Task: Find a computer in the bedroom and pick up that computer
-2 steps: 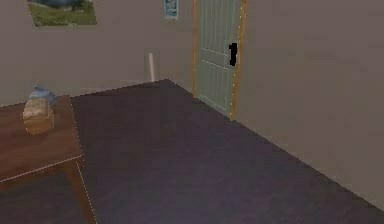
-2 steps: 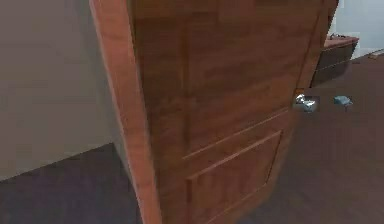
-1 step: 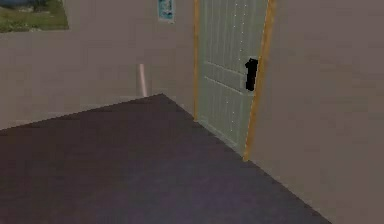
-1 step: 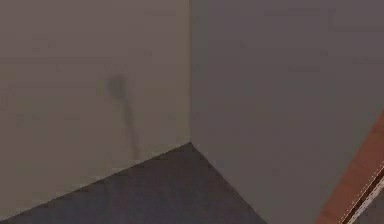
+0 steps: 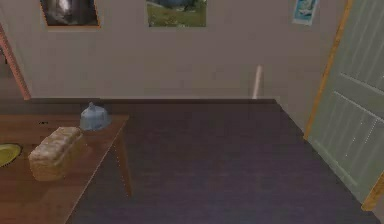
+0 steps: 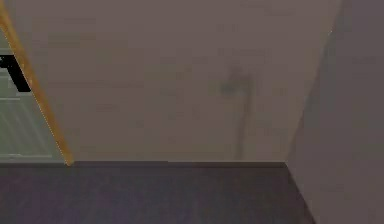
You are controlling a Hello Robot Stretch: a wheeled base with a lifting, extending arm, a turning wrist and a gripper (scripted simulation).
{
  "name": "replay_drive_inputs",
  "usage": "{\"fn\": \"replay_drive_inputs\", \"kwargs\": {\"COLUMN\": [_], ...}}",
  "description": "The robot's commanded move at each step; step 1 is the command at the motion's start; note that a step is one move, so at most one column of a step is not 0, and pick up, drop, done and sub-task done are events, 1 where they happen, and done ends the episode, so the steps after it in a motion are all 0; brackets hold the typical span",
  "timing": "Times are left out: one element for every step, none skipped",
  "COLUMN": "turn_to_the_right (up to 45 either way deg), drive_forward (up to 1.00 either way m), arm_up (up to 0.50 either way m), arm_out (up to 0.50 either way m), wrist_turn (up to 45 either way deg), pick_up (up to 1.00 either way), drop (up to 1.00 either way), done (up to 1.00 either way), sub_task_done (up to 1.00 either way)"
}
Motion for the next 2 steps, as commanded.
{"fn": "replay_drive_inputs", "kwargs": {"turn_to_the_right": [0.0,0.0], "drive_forward": [1.0,0.55], "arm_up": [0.0,0.0], "arm_out": [0.0,0.0], "wrist_turn": [0.0,0.0], "pick_up": [0.0,0.0], "drop": [0.0,0.0], "done": [0.0,0.0], "sub_task_done": [0.0,0.0]}}
